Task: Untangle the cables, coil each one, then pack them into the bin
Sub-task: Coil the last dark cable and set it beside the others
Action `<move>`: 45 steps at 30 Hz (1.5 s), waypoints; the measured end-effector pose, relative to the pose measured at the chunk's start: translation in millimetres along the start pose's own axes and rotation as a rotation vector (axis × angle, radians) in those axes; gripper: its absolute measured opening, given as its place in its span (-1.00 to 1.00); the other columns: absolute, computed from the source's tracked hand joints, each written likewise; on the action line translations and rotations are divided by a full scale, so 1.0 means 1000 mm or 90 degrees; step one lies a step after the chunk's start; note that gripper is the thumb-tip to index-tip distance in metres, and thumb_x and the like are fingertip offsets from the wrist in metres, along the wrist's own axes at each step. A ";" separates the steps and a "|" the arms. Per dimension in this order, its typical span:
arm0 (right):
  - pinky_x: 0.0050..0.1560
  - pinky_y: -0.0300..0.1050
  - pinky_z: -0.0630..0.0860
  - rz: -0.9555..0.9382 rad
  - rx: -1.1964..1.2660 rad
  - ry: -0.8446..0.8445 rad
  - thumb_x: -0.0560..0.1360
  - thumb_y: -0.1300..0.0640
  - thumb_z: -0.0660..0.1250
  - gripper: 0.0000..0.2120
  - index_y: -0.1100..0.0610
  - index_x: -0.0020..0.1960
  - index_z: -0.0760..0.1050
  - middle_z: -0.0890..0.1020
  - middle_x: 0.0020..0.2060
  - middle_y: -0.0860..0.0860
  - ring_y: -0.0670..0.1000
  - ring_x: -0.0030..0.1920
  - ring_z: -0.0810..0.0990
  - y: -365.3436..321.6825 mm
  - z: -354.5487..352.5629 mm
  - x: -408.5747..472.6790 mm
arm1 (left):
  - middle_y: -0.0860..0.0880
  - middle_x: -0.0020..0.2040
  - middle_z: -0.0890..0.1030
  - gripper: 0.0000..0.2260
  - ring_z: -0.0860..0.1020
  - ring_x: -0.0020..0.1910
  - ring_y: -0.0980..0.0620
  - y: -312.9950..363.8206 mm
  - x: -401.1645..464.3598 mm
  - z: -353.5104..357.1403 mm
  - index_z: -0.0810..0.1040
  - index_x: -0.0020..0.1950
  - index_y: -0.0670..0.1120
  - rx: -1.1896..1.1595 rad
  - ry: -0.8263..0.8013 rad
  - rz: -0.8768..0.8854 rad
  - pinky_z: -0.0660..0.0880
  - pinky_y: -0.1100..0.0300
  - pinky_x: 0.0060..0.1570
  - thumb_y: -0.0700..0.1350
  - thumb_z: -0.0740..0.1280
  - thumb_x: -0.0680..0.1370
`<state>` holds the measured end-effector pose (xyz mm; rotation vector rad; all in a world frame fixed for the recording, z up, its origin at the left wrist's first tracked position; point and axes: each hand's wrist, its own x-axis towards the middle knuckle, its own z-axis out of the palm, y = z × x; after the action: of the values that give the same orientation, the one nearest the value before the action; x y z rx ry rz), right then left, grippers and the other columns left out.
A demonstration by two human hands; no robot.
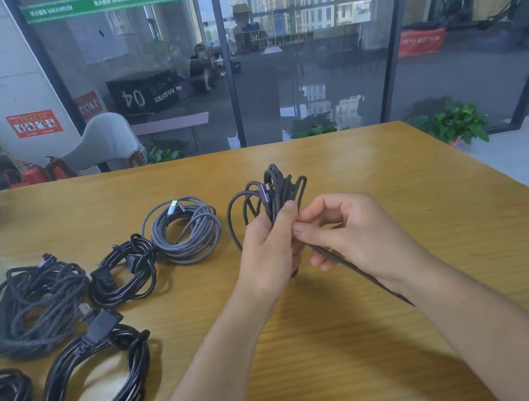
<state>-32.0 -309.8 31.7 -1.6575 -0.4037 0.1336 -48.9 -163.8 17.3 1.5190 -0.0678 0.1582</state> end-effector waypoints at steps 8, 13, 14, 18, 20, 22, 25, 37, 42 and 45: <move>-0.43 -0.21 0.31 0.139 -0.146 -0.344 0.76 0.02 0.12 -0.67 0.20 0.15 0.59 0.51 -0.33 0.01 -0.05 -0.44 0.33 -0.004 -0.024 -0.007 | -0.07 -0.38 0.47 -0.72 0.37 -0.46 -0.04 0.004 0.015 -0.024 0.40 -0.14 -0.13 -0.062 0.158 0.025 0.33 0.16 -0.42 -0.06 0.18 0.73; -0.12 -0.07 0.54 0.093 -0.388 -0.435 0.72 0.08 0.24 -0.79 0.07 0.07 0.64 0.59 -0.19 0.06 -0.03 -0.23 0.52 0.014 -0.012 0.001 | -0.05 -0.37 0.37 -0.74 0.37 -0.46 -0.05 0.012 0.010 -0.024 0.36 -0.13 -0.09 -0.223 0.061 0.006 0.41 0.17 -0.42 -0.04 0.19 0.74; -0.03 -0.04 0.53 0.067 -0.475 -0.407 0.70 0.03 0.29 -0.81 0.03 0.06 0.67 0.62 -0.14 0.09 -0.01 -0.17 0.55 0.019 -0.011 0.005 | -0.03 -0.38 0.32 -0.74 0.31 -0.48 -0.02 0.013 0.009 -0.022 0.36 -0.13 -0.08 -0.227 0.032 0.012 0.36 0.18 -0.44 -0.04 0.18 0.74; -0.28 -0.09 0.36 0.010 -0.721 -0.121 0.56 -0.25 0.39 -0.68 -0.07 -0.25 0.61 0.50 -0.38 0.00 0.03 -0.26 0.48 0.026 -0.022 0.016 | 0.00 -0.39 0.16 -0.72 0.09 -0.46 0.01 0.013 0.006 -0.023 0.38 -0.16 -0.04 -0.185 -0.051 0.015 0.13 0.16 -0.44 -0.01 0.17 0.74; -0.38 -0.13 0.26 0.046 -0.760 -0.008 0.52 -0.28 0.43 -0.70 -0.12 -0.26 0.60 0.46 -0.45 -0.07 -0.06 -0.37 0.42 0.026 -0.030 0.018 | -0.01 -0.39 0.13 -0.70 0.08 -0.47 0.02 0.012 0.005 -0.025 0.37 -0.17 -0.04 -0.163 -0.071 0.005 0.13 0.18 -0.47 0.02 0.16 0.74; -0.26 -0.12 0.42 0.070 -0.740 0.054 0.53 -0.19 0.46 -0.80 -0.08 -0.05 0.71 0.65 -0.27 -0.09 0.01 -0.21 0.59 0.029 -0.037 0.020 | 0.00 -0.40 0.13 -0.68 0.08 -0.49 0.04 0.013 0.004 -0.026 0.35 -0.18 -0.05 -0.145 -0.087 -0.003 0.13 0.20 -0.49 0.04 0.16 0.73; 0.02 -0.16 0.48 0.052 -0.608 0.115 0.58 0.07 0.39 -0.84 -0.07 0.10 0.71 0.72 0.02 -0.10 -0.01 0.07 0.65 0.030 -0.049 0.025 | -0.01 -0.42 0.14 -0.68 0.05 -0.48 0.02 0.012 0.003 -0.028 0.33 -0.20 -0.05 -0.093 -0.120 -0.008 0.09 0.19 -0.49 0.03 0.17 0.73; -0.22 -0.12 0.52 0.118 -0.512 0.058 0.68 -0.17 0.21 -0.81 -0.15 0.14 0.57 0.69 -0.38 -0.08 0.02 -0.32 0.64 0.037 -0.064 0.031 | -0.01 -0.43 0.15 -0.66 0.04 -0.47 0.02 0.003 0.005 -0.027 0.34 -0.19 -0.08 -0.049 -0.136 -0.026 0.02 0.14 -0.45 0.05 0.22 0.72; 0.03 -0.08 0.48 0.082 -0.623 0.022 0.70 -0.14 0.18 -0.66 0.03 0.21 0.63 0.69 0.08 -0.04 0.08 0.12 0.62 0.046 -0.054 0.031 | 0.01 -0.44 0.14 -0.68 0.06 -0.51 0.07 0.001 0.005 -0.027 0.33 -0.21 -0.04 -0.090 -0.167 -0.039 0.03 0.21 -0.49 0.10 0.26 0.64; 0.10 -0.05 0.51 0.120 -0.484 0.034 0.72 -0.03 0.21 -0.79 0.02 0.29 0.47 0.63 0.07 -0.13 0.05 0.15 0.64 0.048 -0.048 0.036 | 0.03 -0.45 0.14 -0.69 0.06 -0.52 0.07 0.002 0.004 -0.029 0.32 -0.22 -0.04 -0.100 -0.186 -0.045 0.04 0.23 -0.51 0.11 0.25 0.61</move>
<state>25.6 -346.5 -3.2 -2.4442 -0.2672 0.0766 -46.7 -135.0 18.6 1.3760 -0.2541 -0.1243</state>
